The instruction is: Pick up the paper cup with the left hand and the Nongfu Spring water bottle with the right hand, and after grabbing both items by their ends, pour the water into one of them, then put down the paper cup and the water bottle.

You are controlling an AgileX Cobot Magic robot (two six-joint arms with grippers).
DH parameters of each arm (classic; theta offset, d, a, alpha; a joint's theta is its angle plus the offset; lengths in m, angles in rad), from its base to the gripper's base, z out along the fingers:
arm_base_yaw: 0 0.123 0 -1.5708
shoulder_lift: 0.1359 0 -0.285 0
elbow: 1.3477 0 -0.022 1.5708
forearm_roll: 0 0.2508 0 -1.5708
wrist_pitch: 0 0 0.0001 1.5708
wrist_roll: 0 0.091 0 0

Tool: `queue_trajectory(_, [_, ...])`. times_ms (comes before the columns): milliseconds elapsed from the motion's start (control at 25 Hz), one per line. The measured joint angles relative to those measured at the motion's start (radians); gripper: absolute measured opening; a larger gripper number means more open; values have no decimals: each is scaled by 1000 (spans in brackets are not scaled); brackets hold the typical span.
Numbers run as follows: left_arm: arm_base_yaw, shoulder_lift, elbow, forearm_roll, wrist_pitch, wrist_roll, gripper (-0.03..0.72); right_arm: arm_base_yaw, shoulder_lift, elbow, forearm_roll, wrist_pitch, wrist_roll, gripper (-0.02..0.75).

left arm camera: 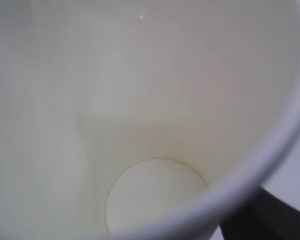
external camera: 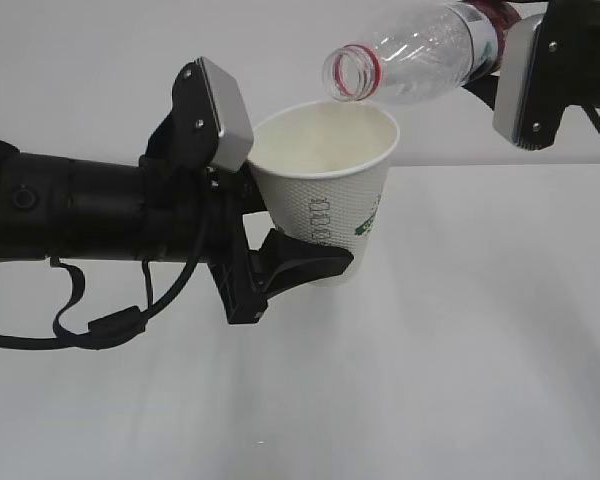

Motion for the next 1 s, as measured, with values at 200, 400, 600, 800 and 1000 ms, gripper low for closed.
queue_trajectory(200, [0,0,0,0,0,0,510,0,0,0,0,0,-12,520])
queue_trajectory(400, [0,0,0,0,-4,0,510,0,0,0,4,0,-26,520])
queue_trajectory(600, [0,0,0,0,-6,0,510,0,0,0,24,-8,-43,520])
queue_trajectory(800, [0,0,0,6,-6,0,510,0,0,0,47,-15,-61,519])
queue_trajectory(1000, [0,0,0,42,-6,-18,510,0,0,0,47,-18,-77,519])
